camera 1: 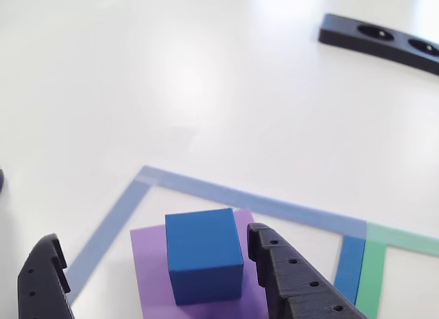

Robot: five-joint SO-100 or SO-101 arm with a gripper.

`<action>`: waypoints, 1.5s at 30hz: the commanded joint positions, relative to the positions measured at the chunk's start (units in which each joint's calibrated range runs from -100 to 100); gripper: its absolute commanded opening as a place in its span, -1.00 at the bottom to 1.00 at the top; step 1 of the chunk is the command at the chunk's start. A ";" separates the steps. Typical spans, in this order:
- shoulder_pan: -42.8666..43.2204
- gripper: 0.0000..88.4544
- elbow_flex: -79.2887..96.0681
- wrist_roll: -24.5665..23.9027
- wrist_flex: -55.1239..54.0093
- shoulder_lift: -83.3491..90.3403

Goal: Tower of hanoi

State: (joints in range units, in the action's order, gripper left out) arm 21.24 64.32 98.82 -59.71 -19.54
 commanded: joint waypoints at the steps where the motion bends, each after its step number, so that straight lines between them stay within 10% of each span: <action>1: 0.68 -0.42 -1.57 1.18 -1.52 0.47; 30: -0.47 -0.96 0.43 1.18 2.04 4.72; 38: -1.61 -0.96 2.70 1.18 25.35 28.36; 45: -4.89 -0.96 -6.21 1.18 69.22 56.08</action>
State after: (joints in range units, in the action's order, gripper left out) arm 18.46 66.06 98.82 -16.05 20.73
